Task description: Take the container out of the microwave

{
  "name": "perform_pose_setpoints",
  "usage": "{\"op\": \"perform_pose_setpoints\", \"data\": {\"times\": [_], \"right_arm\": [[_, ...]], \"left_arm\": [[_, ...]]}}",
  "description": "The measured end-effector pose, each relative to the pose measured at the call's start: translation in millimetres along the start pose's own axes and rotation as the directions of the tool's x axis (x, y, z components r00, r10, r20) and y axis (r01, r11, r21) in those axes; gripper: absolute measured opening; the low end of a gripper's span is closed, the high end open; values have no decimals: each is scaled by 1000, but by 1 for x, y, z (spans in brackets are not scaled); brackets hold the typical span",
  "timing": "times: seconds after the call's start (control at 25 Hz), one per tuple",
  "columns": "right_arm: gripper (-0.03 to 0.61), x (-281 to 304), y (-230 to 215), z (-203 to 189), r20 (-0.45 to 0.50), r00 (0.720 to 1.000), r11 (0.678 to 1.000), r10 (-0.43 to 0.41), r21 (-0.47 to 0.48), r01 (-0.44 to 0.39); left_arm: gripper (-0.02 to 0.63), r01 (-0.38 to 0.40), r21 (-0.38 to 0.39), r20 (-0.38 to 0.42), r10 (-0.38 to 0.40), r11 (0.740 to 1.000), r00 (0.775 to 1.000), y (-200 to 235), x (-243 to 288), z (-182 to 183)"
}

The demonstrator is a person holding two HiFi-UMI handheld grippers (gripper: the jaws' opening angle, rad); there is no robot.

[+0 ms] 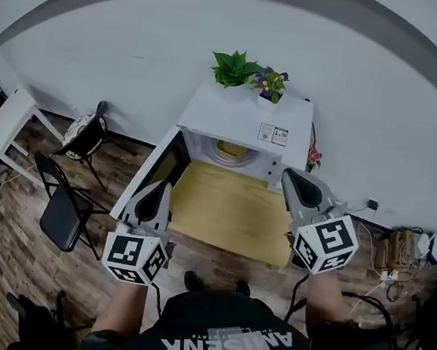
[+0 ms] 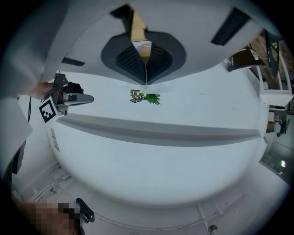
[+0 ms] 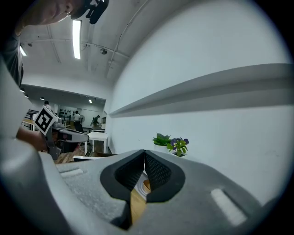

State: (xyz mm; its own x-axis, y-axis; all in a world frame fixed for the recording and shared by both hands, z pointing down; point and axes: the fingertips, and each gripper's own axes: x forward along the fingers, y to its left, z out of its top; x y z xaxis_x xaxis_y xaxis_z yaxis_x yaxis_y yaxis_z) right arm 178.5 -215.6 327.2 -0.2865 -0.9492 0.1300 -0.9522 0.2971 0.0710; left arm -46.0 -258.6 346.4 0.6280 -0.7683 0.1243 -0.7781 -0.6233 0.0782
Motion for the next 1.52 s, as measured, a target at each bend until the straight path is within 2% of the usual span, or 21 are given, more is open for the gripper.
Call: {"op": "perform_pose_setpoints", "data": {"times": [0.28, 0.4, 0.6, 0.76, 0.88, 1.0, 1.24, 1.36, 1.52], "right_arm": [[23, 40, 19, -9, -61, 997, 999, -50, -11, 49], [31, 55, 33, -16, -99, 994, 999, -38, -32, 35], [68, 77, 54, -26, -118, 993, 999, 3, -53, -10], [94, 94, 68, -39, -147, 986, 993, 84, -73, -96], [109, 110, 73, -52, -176, 973, 981, 153, -89, -170], [121, 124, 74, -69, -200, 958, 969, 207, -93, -229], [173, 154, 71, -120, -307, 912, 939, 271, -125, -321], [183, 169, 63, -144, -337, 901, 931, 273, -145, -336], [183, 190, 60, -168, -385, 881, 916, 275, -174, -361]], "left_arm": [[3, 109, -4, -12, -109, 994, 994, 33, 15, -10], [3, 151, -25, 12, -150, 988, 989, 42, 16, -10], [3, 166, -3, -7, -166, 986, 986, 53, 20, -22], [5, 133, -16, -19, -134, 991, 991, 55, 15, -28], [66, 100, -22, -20, -100, 995, 995, 52, 13, -29], [66, 51, -19, -17, -52, 999, 999, 47, 8, -27], [66, 5, -67, 15, -4, 998, 1000, 33, -5, -24], [66, -54, -56, -13, 54, 997, 998, 30, -9, -33], [66, -87, -88, -33, 84, 992, 996, 25, -17, -40]]}}
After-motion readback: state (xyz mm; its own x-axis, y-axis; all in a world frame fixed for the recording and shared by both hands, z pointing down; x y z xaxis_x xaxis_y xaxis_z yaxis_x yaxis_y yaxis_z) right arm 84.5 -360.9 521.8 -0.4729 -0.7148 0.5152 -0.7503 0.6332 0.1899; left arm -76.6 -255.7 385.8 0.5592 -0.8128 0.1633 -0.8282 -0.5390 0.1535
